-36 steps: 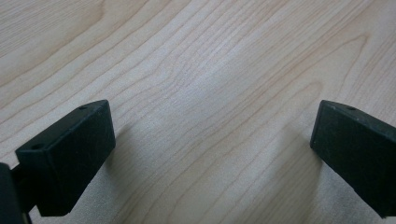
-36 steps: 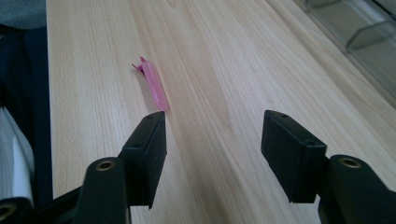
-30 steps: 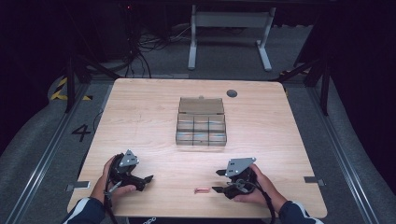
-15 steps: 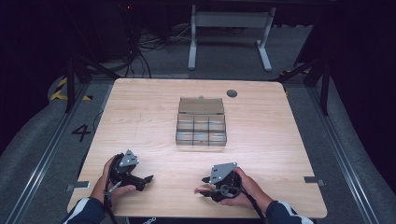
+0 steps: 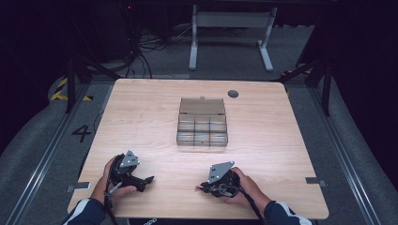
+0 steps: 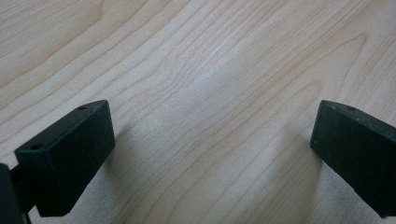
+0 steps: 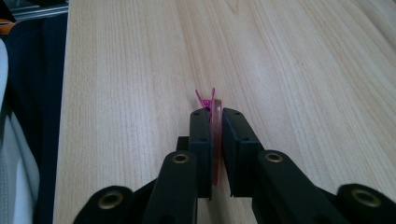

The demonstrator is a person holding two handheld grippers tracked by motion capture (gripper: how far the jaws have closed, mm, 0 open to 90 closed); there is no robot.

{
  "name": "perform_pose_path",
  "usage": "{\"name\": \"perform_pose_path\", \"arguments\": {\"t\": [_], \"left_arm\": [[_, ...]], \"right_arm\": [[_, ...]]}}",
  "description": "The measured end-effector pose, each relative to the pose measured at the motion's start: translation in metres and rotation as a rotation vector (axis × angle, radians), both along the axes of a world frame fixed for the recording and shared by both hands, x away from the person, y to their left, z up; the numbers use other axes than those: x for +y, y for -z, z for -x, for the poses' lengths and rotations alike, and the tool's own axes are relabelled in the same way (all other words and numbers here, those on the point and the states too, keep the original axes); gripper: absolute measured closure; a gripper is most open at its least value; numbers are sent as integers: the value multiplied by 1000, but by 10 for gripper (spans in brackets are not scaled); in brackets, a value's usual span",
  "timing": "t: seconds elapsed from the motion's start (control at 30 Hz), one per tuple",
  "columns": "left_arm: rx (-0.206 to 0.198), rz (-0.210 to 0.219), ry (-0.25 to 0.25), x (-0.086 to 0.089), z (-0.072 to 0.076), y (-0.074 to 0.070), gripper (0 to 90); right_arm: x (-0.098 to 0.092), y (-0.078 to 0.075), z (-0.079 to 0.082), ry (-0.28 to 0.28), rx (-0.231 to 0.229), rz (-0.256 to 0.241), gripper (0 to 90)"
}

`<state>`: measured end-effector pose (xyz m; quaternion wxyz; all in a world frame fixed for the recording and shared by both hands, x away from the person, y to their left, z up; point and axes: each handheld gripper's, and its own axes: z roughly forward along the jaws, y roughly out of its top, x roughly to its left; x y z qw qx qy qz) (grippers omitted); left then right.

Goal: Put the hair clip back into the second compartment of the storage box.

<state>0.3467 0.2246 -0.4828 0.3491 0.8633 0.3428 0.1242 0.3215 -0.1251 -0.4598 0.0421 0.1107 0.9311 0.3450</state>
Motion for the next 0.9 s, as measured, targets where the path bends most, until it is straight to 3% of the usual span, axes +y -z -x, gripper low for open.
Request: {"name": "perform_pose_path", "arguments": {"t": [0.03, 0.53, 0.9], "left_arm": [[0, 0, 0, 0, 0, 0, 4], [0, 0, 2, 0, 0, 0, 4], [1, 0, 2, 0, 0, 0, 4]], "right_arm": [[0, 0, -1, 5, 12, 0, 839], [-6, -4, 0, 13, -40, 44, 846], [-19, -14, -2, 36, -65, 14, 846]]}}
